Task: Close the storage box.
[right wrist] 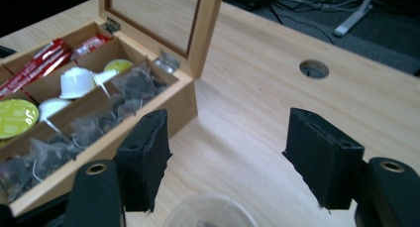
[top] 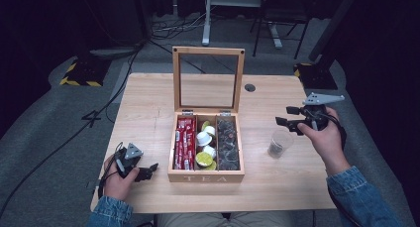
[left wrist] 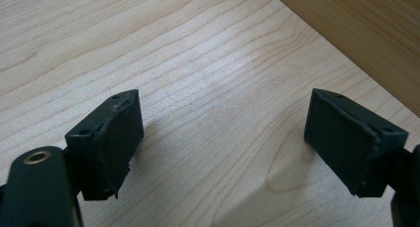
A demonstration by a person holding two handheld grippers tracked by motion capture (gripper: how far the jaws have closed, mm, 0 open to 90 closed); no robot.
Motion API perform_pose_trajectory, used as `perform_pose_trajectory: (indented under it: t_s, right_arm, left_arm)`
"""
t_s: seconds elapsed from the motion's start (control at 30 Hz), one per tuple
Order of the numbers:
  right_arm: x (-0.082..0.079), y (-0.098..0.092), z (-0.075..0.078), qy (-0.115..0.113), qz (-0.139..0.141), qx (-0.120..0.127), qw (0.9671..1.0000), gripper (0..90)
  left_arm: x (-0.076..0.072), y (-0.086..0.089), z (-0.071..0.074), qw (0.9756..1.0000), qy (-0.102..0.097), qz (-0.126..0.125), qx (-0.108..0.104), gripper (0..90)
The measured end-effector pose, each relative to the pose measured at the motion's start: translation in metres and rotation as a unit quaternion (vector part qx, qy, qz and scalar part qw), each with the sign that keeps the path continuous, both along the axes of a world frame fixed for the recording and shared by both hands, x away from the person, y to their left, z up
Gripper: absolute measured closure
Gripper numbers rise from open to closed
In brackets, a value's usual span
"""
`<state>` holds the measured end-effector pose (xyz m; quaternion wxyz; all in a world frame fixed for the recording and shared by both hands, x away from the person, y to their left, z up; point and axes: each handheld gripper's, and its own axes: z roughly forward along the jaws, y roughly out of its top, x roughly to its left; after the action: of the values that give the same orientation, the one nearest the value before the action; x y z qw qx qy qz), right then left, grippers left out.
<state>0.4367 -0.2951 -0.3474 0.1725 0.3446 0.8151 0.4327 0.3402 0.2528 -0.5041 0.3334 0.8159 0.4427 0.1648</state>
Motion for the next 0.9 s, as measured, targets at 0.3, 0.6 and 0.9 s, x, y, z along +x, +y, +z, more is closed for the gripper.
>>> perform_pose_trajectory:
  t_s: [0.3, 0.6, 0.9]
  right_arm:
    - [0.030, 0.023, 0.026, -0.014, 0.025, 0.032, 0.9991, 28.2]
    - [0.060, 0.051, 0.040, -0.032, 0.034, 0.041, 0.9981, 26.1]
    - [0.087, 0.069, 0.053, -0.033, 0.048, 0.048, 0.9971, 42.2]
  left_arm:
    - [0.001, 0.000, 0.000, 1.0000, 0.000, 0.009, 0.004, 13.2]
    - [0.002, 0.000, -0.001, 0.9998, 0.002, 0.021, 0.006, 8.6]
    - [0.002, 0.000, -0.001, 0.9998, 0.002, 0.020, 0.007, 8.6]
